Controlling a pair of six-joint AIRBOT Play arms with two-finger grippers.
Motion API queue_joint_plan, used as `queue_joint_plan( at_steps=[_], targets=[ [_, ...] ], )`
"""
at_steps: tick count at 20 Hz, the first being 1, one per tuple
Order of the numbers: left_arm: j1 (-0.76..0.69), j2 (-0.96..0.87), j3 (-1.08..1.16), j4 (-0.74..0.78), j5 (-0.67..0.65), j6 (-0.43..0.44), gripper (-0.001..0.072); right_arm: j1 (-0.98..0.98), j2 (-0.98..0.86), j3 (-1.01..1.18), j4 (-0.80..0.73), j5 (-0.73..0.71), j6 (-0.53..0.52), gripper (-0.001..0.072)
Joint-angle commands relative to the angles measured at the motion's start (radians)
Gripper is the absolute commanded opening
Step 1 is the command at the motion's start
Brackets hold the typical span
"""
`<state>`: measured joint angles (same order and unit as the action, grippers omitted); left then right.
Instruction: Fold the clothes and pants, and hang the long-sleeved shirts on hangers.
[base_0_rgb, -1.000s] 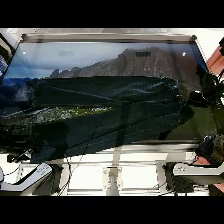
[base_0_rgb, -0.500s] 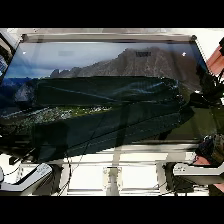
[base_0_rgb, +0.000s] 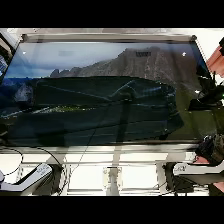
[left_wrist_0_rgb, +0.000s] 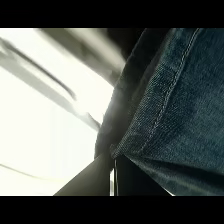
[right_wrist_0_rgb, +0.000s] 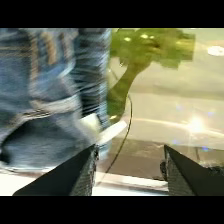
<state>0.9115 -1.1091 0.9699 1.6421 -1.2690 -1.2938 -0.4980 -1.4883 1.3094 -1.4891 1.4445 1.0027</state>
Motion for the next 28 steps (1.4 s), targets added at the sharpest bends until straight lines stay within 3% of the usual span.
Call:
queue_joint_plan(
  at_steps=[1,6,13,16,17,18,20,22,25,28],
  targets=[
    [0.0,-0.001,0.088,-0.069,0.101,0.0,0.0024,-0.001,-0.029,-0.019,0.118,0.05,-0.085,0.0482],
    [0.0,-0.045,0.087,-0.072,0.097,0.0,0.0024,-0.001,-0.038,-0.137,0.259,0.116,-0.183,0.0483],
    [0.0,-0.059,0.087,-0.072,0.091,0.001,0.0024,-0.007,-0.038,-0.287,0.279,0.106,-0.182,0.0475],
    [0.0,-0.059,0.087,-0.073,0.086,0.001,0.0024,-0.006,-0.038,-0.328,0.33,0.127,-0.175,0.0288],
    [0.0,-0.059,0.087,-0.073,0.084,0.001,0.0024,-0.006,-0.038,-0.339,0.332,0.149,-0.165,0.0091],
    [0.0,-0.059,0.087,-0.085,0.079,0.033,0.0024,-0.006,-0.038,-0.349,0.319,0.167,-0.141,0.0013],
    [0.0,-0.058,0.087,-0.173,0.039,0.205,0.0024,-0.007,-0.037,-0.354,0.279,0.204,-0.079,0.0011],
    [0.0,-0.05,0.087,-0.291,0.023,0.312,0.0024,-0.007,-0.011,-0.337,0.285,0.304,-0.108,0.0011],
    [0.0,-0.027,0.088,-0.411,0.052,0.342,0.0025,-0.042,0.074,-0.27,0.28,0.351,-0.098,0.0011],
    [0.0,-0.014,0.088,-0.418,0.072,0.341,0.0025,-0.172,0.2,-0.213,0.284,0.285,-0.075,0.0011]
  ],
)
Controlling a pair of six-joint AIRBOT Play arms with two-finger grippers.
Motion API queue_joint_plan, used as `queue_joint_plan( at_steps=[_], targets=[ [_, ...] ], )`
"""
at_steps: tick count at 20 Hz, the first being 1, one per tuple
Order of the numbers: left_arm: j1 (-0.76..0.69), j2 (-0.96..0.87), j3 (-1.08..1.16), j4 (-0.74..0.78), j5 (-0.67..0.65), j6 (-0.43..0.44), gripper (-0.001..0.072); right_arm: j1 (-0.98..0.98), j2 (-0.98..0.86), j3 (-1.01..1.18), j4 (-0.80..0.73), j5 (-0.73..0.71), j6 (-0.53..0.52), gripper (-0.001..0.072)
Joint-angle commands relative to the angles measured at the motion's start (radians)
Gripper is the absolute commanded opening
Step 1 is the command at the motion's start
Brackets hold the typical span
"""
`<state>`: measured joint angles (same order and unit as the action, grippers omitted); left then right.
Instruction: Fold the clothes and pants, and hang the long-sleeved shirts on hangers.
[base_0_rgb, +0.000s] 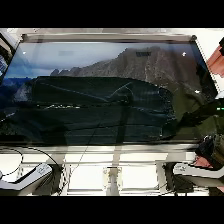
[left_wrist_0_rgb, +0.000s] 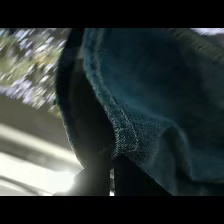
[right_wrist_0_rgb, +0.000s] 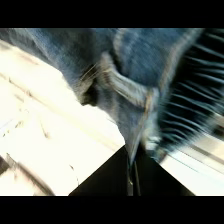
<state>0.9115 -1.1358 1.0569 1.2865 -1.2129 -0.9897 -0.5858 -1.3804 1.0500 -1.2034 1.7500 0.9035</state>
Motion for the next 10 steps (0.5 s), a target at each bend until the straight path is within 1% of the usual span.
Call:
queue_joint_plan(
  at_steps=[1,4,5,8,10],
  targets=[
    [0.0,0.013,0.001,-0.067,0.016,0.036,0.0025,-0.143,0.127,0.064,-0.002,-0.054,0.043,0.0011],
    [0.0,0.013,0.001,-0.123,0.02,0.036,0.0025,-0.299,0.187,0.127,-0.002,-0.175,0.169,0.0011],
    [0.0,0.013,0.001,-0.144,0.02,0.036,0.0024,-0.337,0.194,0.149,0.002,-0.198,0.194,0.001],
    [0.0,0.013,0.001,-0.154,0.02,0.037,0.0024,-0.383,0.193,0.186,0.048,-0.217,0.204,0.0011],
    [0.0,0.013,0.001,-0.151,0.011,0.037,0.0024,-0.381,0.193,0.186,0.01,-0.224,0.205,0.0011]
  ],
)
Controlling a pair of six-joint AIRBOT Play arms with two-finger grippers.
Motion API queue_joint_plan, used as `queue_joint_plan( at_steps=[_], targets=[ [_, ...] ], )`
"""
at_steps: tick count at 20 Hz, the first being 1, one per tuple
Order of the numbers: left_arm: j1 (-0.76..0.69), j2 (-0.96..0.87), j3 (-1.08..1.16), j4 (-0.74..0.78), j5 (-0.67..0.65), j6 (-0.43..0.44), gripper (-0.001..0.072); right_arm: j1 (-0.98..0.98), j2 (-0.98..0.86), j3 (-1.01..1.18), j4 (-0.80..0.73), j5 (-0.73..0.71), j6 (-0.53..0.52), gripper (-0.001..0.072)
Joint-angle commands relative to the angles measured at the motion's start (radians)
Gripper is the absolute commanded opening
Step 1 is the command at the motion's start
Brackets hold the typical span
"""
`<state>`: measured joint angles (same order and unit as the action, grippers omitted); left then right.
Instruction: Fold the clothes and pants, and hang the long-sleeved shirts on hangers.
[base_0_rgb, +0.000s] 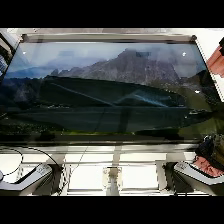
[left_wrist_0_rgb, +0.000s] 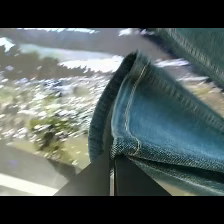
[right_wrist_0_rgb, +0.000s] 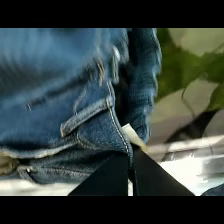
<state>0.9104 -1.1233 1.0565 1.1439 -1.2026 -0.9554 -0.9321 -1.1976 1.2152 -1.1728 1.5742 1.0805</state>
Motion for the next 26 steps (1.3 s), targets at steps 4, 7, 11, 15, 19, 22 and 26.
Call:
queue_joint_plan(
  at_steps=[4,7,11,15,19,22,26],
  targets=[
    [0.002,0.026,0.001,-0.009,-0.011,0.002,0.0024,-0.037,0.01,0.032,-0.137,-0.07,0.083,0.0012],
    [0.002,0.074,0.002,-0.097,0.048,0.003,0.0024,-0.036,0.01,0.101,-0.066,-0.068,0.087,0.0011],
    [-0.042,0.08,0.035,-0.345,0.156,0.002,0.0022,-0.036,0.01,0.198,0.094,-0.094,0.095,0.0011],
    [-0.179,0.078,0.056,-0.344,0.343,-0.087,0.0023,-0.033,0.008,0.201,0.121,-0.228,0.171,0.0011],
    [-0.299,0.024,0.081,-0.344,0.429,-0.144,0.0022,-0.033,0.0,0.201,0.119,-0.284,0.193,0.0011],
    [-0.355,-0.038,0.1,-0.296,0.424,-0.243,0.0021,-0.033,-0.029,0.201,0.114,-0.235,0.193,0.0011],
    [-0.365,-0.042,0.138,-0.026,0.354,-0.457,0.0021,-0.033,-0.067,0.201,0.047,-0.167,0.193,0.0011]
  ],
)
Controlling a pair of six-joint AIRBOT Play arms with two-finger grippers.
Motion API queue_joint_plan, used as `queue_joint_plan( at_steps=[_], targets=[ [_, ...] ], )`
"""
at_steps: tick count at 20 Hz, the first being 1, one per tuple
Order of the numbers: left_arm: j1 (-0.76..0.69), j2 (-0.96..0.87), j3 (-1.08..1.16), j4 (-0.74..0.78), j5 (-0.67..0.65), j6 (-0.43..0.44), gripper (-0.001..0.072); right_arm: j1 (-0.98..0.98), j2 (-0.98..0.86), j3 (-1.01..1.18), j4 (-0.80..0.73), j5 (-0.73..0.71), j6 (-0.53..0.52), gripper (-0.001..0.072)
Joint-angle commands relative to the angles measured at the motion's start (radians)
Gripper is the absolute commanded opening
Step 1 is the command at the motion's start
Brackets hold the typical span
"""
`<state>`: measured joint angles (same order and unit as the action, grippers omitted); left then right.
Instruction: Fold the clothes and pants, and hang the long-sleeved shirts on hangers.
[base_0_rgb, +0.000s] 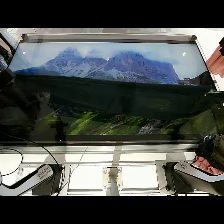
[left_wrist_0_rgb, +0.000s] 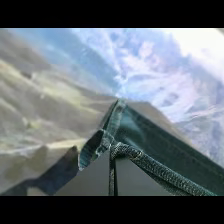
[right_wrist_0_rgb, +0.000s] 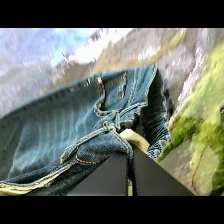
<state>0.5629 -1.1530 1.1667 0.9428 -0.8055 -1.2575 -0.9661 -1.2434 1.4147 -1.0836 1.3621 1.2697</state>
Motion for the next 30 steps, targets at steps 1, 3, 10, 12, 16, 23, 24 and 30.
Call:
queue_joint_plan(
  at_steps=[1,3,10,12,16,23,24,30],
  targets=[
    [-0.017,-0.012,0.05,0.241,-0.084,-0.189,0.002,0.001,-0.023,0.002,-0.057,0.05,0.004,0.0011],
    [-0.019,-0.016,0.085,0.328,-0.17,-0.213,0.002,0.001,-0.025,0.001,-0.081,0.066,0.013,0.0011],
    [-0.085,-0.18,0.106,0.34,-0.317,-0.214,0.0021,0.062,-0.09,0.002,-0.177,0.104,0.051,0.001],
    [-0.122,-0.252,0.153,0.34,-0.344,-0.235,0.0021,0.091,-0.137,0.002,-0.18,0.109,0.062,0.001],
    [-0.189,-0.363,0.317,0.353,-0.328,-0.301,0.002,0.134,-0.196,0.002,-0.175,-0.063,0.132,0.0011],
    [-0.227,-0.518,0.472,0.433,-0.242,-0.449,0.0022,0.22,-0.283,0.001,-0.167,-0.361,0.269,0.0011],
    [-0.229,-0.532,0.472,0.407,-0.212,-0.448,0.0022,0.24,-0.301,0.001,-0.167,-0.397,0.29,0.0011],
    [-0.296,-0.584,0.473,0.331,0.005,-0.415,0.0023,0.304,-0.365,0.001,-0.17,-0.57,0.42,0.0011]
  ],
)
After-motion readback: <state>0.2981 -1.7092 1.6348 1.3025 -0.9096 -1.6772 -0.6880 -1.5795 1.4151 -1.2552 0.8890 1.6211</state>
